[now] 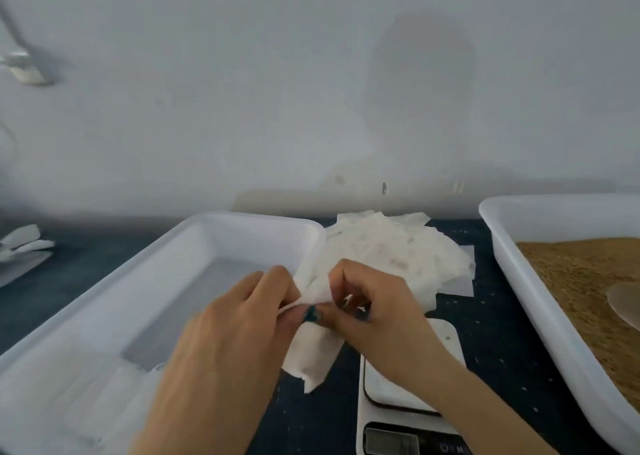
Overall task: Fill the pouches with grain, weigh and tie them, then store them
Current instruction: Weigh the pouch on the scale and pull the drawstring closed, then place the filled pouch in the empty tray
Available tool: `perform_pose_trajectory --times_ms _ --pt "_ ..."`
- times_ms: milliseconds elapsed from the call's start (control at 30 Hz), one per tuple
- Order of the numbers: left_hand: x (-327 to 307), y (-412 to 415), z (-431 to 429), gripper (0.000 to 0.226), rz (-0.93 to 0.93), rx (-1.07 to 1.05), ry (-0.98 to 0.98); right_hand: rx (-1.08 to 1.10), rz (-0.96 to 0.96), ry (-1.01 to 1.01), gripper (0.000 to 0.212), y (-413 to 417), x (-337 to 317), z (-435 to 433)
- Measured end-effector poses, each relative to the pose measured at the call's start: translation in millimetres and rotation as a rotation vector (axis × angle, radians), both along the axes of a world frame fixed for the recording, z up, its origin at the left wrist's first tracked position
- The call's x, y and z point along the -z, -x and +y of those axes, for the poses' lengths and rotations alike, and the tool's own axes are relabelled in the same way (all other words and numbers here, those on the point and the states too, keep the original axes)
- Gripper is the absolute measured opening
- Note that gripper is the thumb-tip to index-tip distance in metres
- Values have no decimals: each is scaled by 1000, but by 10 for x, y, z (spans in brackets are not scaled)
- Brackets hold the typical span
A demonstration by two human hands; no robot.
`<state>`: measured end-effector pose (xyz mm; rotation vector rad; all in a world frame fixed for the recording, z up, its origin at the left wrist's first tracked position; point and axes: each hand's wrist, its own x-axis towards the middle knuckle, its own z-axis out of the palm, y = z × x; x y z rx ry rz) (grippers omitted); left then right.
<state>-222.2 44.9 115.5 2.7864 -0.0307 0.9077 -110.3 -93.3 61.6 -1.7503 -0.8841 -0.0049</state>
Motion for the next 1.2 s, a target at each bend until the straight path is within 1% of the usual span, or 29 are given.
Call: perform_pose_trajectory --times_ms 67,100,167,267,300,333,367,433,567,633,700,767,833,867,900,933,967,1000,1033,1067,1133,1167,1200 --pt "-96 89 300 32 55 -89 48 -66 -32 -4 18 21 -108 363" --pt "-114 99 465 27 89 -128 65 -89 -24 -8 15 16 -132 552" --pt "-97 75 799 22 166 -228 115 -129 33 4 13 3 -121 918" --pt "69 -24 1257 24 267 -340 188 -154 104 48 6 2 10 1332" --pt "130 -63 1382 23 301 -355 203 -150 119 83 7 8 70 1415" --pt "192 -98 1498 22 346 -368 226 -141 127 130 13 18 126 1472" --pt "256 -135 1617 21 392 -386 248 -134 118 188 18 29 174 1507" --pt "366 -193 1847 19 455 -441 260 -134 23 287 22 57 234 1516" --pt "501 -233 2240 11 491 -549 317 -247 -153 397 22 144 235 1374" --pt "567 -229 2420 7 599 -645 207 -300 -226 462 25 192 233 1287" --pt "635 -224 2567 12 691 -744 12 -316 -245 479 28 218 233 1228" --pt "685 -224 2628 10 744 -768 -144 -312 -267 487 28 235 236 1200" --pt "669 -239 2575 3 805 -762 -349 -302 -290 468 28 249 236 1180" --pt "658 -255 2522 7 816 -746 -464 -299 -292 444 28 255 232 1165" --pt "652 -265 2460 15 808 -712 -597 -300 -286 409 27 261 225 1139" --pt "614 -284 2366 24 759 -684 -716 -305 -273 367 25 268 215 1100" --pt "548 -314 2254 32 729 -703 -809 -310 -259 322 23 270 213 1050" --pt "450 -330 2086 37 687 -747 -839 -306 -249 278 22 263 223 982" --pt "362 -326 1891 38 592 -742 -845 -287 -238 236 21 239 247 894" --pt "285 -307 1692 37 485 -686 -789 -254 -219 202 21 203 281 779" --pt "176 -230 1175 35 128 -443 -622 -156 -152 166 21 84 353 486" --pt "152 -202 831 32 25 -334 -538 -96 -105 148 21 2 387 318" --pt "159 -172 495 27 18 -242 -446 -32 -54 123 22 -96 416 151"
